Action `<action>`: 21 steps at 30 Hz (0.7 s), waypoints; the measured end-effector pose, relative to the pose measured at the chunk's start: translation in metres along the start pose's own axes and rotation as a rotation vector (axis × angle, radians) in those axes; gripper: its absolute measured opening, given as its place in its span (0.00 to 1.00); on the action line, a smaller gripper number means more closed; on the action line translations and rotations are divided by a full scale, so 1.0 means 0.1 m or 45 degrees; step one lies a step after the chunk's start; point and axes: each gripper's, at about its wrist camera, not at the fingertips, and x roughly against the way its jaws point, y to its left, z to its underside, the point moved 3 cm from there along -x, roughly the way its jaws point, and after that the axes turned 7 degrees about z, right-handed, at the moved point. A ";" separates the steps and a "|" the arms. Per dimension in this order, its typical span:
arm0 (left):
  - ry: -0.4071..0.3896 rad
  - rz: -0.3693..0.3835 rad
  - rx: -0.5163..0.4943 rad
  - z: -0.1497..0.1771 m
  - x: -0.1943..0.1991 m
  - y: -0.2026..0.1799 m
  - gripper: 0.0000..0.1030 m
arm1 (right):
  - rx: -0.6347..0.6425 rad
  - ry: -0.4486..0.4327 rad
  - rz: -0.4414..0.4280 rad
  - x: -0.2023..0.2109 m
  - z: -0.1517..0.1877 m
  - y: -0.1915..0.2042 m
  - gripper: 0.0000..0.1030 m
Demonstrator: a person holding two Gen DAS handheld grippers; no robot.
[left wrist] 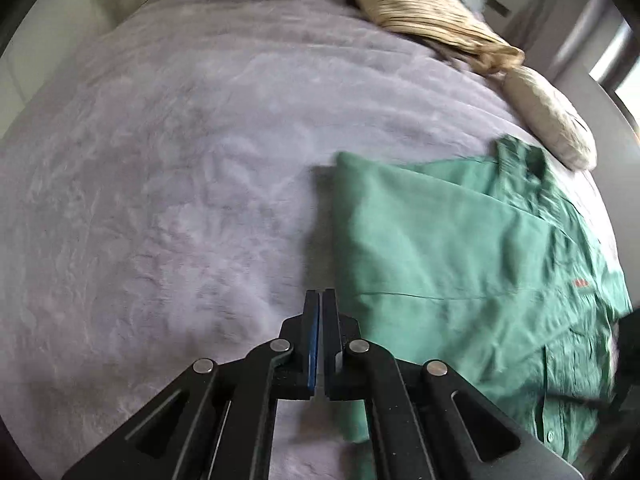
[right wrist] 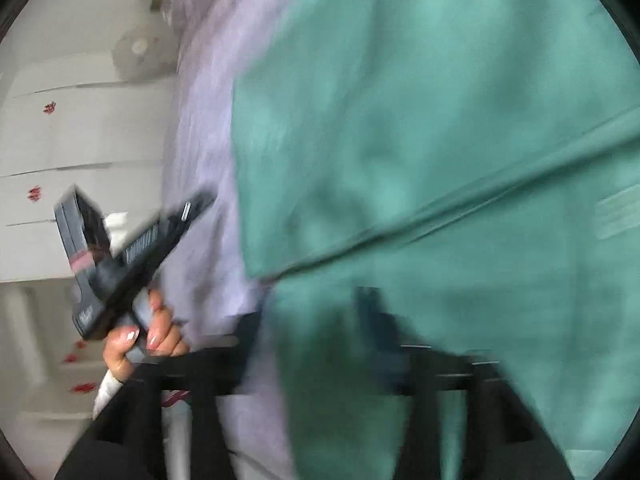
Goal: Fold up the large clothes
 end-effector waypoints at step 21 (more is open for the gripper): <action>0.016 -0.299 0.017 0.47 -0.08 -0.59 0.02 | -0.243 -0.170 0.295 1.06 -0.18 -1.50 0.42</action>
